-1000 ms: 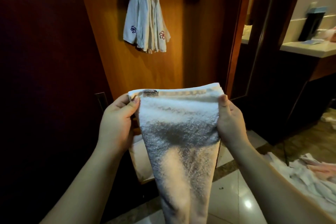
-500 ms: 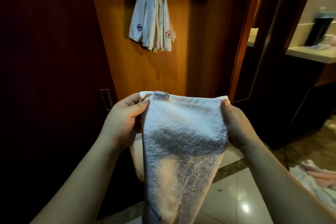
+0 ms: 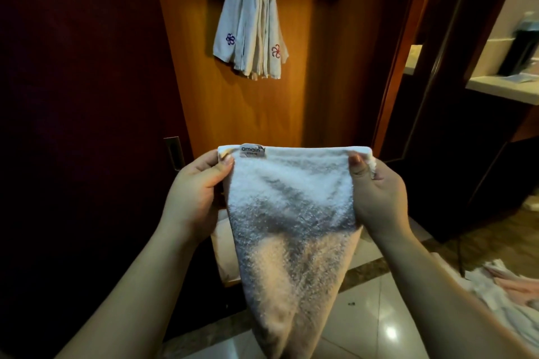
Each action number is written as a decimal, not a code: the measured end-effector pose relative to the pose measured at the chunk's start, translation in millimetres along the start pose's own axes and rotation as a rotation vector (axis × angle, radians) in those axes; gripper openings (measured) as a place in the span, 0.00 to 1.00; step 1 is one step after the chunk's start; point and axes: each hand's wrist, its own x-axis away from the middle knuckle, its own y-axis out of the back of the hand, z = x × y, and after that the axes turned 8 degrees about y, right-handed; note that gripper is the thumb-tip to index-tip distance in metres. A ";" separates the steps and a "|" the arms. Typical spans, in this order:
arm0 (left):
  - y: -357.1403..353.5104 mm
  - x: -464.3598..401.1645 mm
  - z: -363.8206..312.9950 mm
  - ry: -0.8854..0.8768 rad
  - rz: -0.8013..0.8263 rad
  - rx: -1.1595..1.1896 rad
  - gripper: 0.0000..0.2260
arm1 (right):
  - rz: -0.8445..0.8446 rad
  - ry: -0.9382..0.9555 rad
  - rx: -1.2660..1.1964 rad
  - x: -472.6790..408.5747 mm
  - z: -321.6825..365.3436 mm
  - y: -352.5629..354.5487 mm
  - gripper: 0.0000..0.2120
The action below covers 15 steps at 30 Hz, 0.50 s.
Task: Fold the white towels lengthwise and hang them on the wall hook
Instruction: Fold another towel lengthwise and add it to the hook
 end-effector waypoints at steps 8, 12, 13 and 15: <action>-15.5 10.2 29.9 0.012 -0.276 0.020 0.10 | 0.091 -0.272 0.087 11.3 -10.9 -24.1 0.22; -30.2 32.5 48.1 -0.049 -0.364 -0.027 0.09 | -0.068 -0.235 0.007 40.1 8.8 -35.6 0.15; -34.7 38.5 50.2 -0.069 -0.367 -0.049 0.09 | -0.088 -0.204 -0.012 46.6 15.0 -37.4 0.14; -45.5 49.6 51.8 -0.100 -0.361 -0.073 0.09 | -0.093 -0.136 -0.045 56.0 23.9 -40.0 0.15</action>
